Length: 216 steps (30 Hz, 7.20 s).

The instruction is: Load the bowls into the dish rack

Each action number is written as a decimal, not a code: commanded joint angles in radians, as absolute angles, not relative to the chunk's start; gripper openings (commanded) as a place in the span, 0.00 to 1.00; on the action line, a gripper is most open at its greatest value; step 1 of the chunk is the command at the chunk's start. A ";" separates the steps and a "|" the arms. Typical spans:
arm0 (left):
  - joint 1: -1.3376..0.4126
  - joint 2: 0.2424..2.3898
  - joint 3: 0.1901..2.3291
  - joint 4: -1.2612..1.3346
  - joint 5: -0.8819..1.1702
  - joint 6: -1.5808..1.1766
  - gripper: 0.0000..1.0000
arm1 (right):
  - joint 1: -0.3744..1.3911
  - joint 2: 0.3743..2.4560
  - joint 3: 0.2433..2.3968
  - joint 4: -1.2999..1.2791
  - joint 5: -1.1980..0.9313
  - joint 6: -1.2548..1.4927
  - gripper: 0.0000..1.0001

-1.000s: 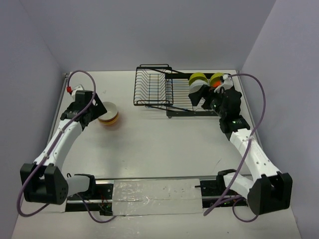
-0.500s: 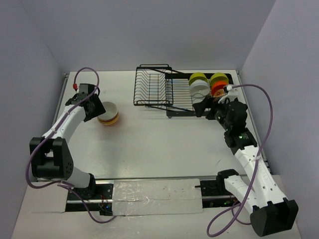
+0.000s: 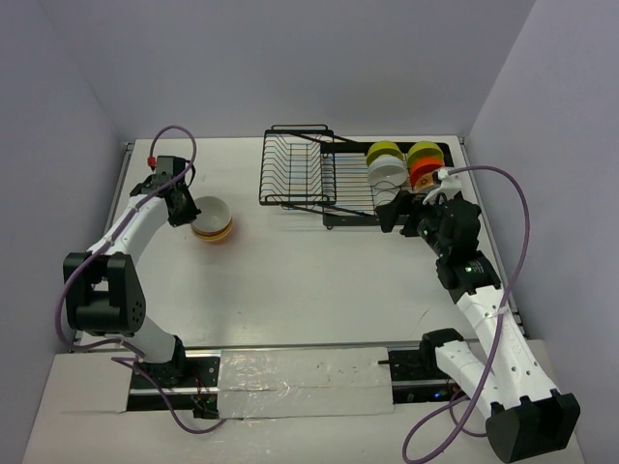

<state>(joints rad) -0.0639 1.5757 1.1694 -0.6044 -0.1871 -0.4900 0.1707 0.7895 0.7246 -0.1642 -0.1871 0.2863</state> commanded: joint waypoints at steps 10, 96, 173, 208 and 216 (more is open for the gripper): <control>-0.066 1.439 1.282 -0.649 -0.098 -0.433 0.00 | 0.225 0.788 0.770 -0.186 -0.195 0.192 1.00; -0.727 1.408 1.401 -0.821 -0.095 -0.232 0.00 | 1.057 1.473 1.195 -0.466 -0.182 -0.506 0.00; -0.275 0.966 0.835 -0.114 -0.531 -0.449 0.99 | -0.054 1.620 0.690 1.090 -0.675 0.926 0.00; -0.275 0.983 0.862 -0.146 -0.502 -0.419 0.99 | -0.087 1.911 0.686 1.470 -0.637 1.135 0.00; -0.275 0.980 0.864 -0.146 -0.500 -0.422 0.99 | -0.104 1.931 0.663 1.500 -0.571 1.158 0.00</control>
<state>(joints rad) -0.2798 0.9867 0.8196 -0.1585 -0.5182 -0.4309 -0.0879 1.9205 0.6796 1.3094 -0.6231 1.1553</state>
